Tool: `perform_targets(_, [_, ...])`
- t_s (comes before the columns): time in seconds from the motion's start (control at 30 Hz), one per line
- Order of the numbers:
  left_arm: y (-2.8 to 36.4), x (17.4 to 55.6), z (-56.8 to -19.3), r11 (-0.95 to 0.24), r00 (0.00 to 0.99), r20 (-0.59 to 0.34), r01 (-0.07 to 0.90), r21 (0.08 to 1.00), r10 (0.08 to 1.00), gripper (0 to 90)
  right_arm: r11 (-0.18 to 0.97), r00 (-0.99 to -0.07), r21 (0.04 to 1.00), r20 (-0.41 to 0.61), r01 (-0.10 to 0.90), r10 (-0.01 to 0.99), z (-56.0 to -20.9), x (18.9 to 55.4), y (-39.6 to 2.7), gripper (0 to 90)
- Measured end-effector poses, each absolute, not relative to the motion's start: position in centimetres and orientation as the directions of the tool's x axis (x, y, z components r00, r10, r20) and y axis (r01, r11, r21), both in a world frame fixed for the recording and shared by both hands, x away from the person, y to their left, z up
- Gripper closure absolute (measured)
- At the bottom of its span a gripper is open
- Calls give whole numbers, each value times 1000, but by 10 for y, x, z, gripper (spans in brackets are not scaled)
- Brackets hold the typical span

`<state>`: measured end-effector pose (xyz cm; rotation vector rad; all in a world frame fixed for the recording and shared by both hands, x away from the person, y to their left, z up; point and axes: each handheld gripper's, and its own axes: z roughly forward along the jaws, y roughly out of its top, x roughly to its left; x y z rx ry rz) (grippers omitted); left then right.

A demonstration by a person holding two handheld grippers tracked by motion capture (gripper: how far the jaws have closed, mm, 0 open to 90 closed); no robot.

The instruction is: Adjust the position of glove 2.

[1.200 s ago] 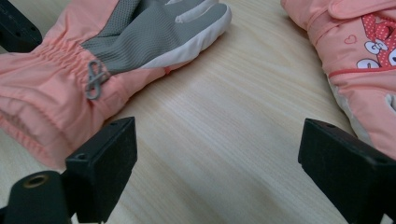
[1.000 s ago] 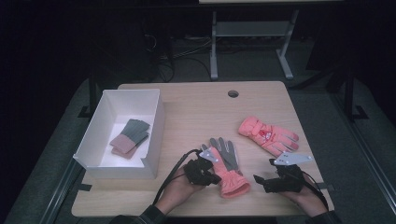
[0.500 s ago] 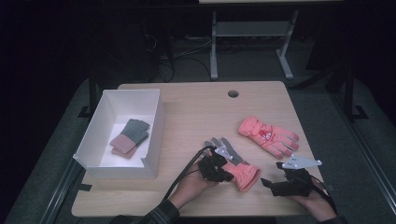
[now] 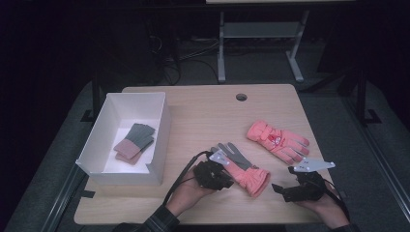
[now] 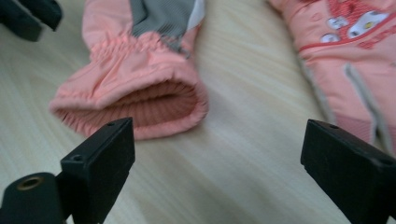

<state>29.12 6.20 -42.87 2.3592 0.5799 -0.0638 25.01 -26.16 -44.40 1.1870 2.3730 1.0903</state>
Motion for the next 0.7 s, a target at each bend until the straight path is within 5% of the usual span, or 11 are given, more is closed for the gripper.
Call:
perform_targets(0.13, [82, 285, -431, -654, 891, -181, 432, 620, 417, 498, 362, -598, 720, 92, 592, 796, -440, 259, -264, 200])
perform_targets(0.27, [103, 280, -433, -645, 880, -183, 449, 618, 438, 397, 317, -566, 732, 112, 603, 817, -435, 274, -265, 342])
perform_targets(0.43, [124, 275, -440, -629, 868, -182, 466, 622, 462, 292, 272, -533, 749, 126, 605, 837, -426, 301, -264, 621])
perform_targets(0.63, [133, 265, -447, -625, 860, -180, 477, 618, 478, 260, 255, -509, 745, 130, 616, 851, -421, 330, -264, 888])
perform_targets(0.7, [133, 265, -447, -623, 862, -176, 470, 625, 475, 261, 256, -512, 747, 130, 614, 849, -421, 334, -265, 900])
